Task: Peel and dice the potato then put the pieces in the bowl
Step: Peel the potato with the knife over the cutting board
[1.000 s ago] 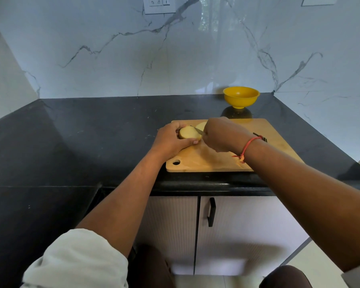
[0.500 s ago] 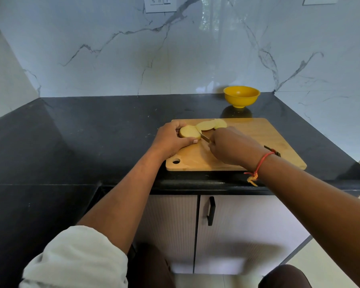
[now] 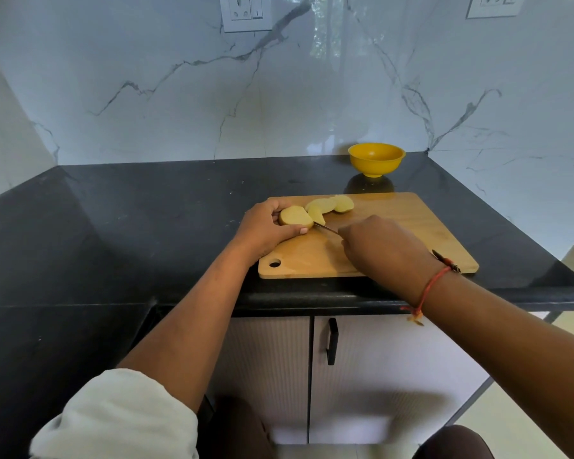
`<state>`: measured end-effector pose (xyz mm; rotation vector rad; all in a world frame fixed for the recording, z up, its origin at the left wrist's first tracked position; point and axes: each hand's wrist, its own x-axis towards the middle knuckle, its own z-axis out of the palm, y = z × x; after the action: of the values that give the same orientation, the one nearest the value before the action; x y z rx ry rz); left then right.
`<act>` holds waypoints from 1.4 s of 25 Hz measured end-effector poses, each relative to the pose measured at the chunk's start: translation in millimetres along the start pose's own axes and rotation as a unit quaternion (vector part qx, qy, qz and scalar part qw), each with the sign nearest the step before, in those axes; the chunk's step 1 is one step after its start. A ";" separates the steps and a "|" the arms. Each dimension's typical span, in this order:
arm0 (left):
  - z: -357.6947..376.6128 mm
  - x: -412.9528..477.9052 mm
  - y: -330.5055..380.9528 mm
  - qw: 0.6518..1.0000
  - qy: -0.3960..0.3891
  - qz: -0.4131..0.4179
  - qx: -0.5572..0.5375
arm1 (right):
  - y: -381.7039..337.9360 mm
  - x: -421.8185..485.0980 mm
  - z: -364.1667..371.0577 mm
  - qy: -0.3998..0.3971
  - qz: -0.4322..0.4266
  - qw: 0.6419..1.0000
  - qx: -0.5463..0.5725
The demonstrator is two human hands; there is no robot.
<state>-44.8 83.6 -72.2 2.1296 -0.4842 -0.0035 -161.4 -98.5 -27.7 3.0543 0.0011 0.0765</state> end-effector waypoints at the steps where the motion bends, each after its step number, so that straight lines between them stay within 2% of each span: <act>1: 0.1 -0.2 0.1 1.000 -0.001 0.000 -0.008 | 0.9 -2.2 -1.4 0.007 -0.001 1.000 0.013; 4: -0.6 -0.9 0.1 1.000 -0.002 -0.001 -0.019 | 1.0 -7.4 -4.3 0.019 0.012 0.998 0.061; 15: -3.0 -7.1 -1.0 0.998 -0.002 -0.002 -0.065 | -19.0 20.0 -11.3 0.100 0.034 0.987 0.122; 26: -1.7 -5.9 -2.5 0.998 0.019 -0.009 -0.062 | -34.0 53.8 -21.2 0.016 0.021 0.994 0.107; 29: -1.8 -6.0 -1.2 0.998 0.015 -0.006 -0.062 | -32.3 57.1 -27.3 0.000 -0.010 0.999 0.043; 35: -1.6 -6.6 -1.5 0.998 0.028 -0.003 -0.051 | -33.9 65.6 -52.8 -0.101 -0.098 0.986 -0.088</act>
<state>-50.1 87.9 -73.7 2.0257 -0.4358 0.0273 -98.5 -60.0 25.1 2.8521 0.2667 -0.2343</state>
